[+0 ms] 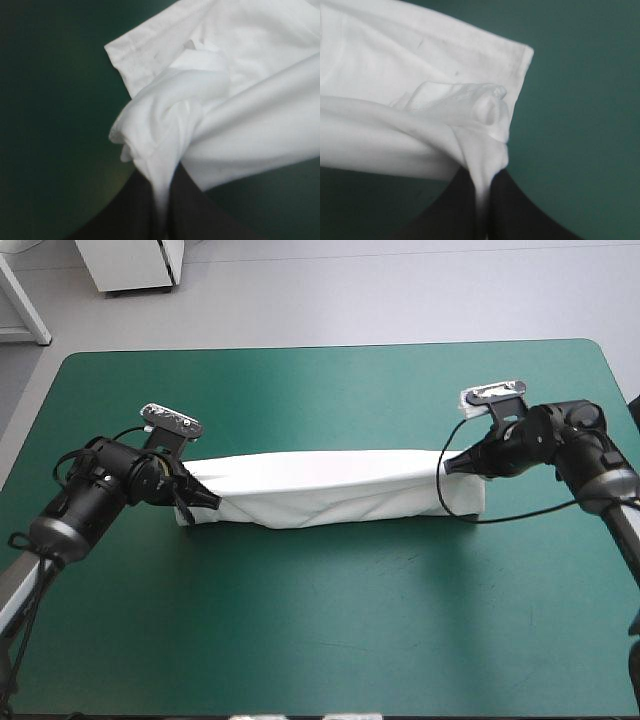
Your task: Fold the cloth
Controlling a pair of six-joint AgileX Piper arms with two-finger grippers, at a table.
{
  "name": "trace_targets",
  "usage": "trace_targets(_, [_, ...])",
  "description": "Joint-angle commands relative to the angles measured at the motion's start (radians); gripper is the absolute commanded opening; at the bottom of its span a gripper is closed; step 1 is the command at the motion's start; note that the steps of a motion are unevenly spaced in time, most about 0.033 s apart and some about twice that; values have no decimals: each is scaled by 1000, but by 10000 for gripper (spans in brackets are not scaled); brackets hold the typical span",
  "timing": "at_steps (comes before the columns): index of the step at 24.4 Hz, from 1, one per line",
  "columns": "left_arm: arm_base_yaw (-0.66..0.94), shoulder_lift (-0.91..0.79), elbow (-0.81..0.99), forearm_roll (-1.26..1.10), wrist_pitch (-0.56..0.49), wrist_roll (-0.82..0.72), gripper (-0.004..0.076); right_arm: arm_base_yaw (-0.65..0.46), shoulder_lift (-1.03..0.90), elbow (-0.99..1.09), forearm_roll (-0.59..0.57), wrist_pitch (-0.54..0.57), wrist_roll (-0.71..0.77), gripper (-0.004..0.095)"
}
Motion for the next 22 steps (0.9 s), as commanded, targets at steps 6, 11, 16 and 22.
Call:
trace_targets(6, [1,144,-97,147,-208,-46,-9,-4,194,-227,-33,-91,2,-17])
trace_targets(11, [1,274,-150,193,-246,-64,-9,-4,341,-293,-28,-110,2,-17])
trace_targets(16, [26,365,-165,201,-303,-95,-9,-4,433,-306,-28,-130,2,-17])
trace_targets(22, [51,375,-192,193,-229,-112,-8,-4,440,-342,-26,-68,-26,-4])
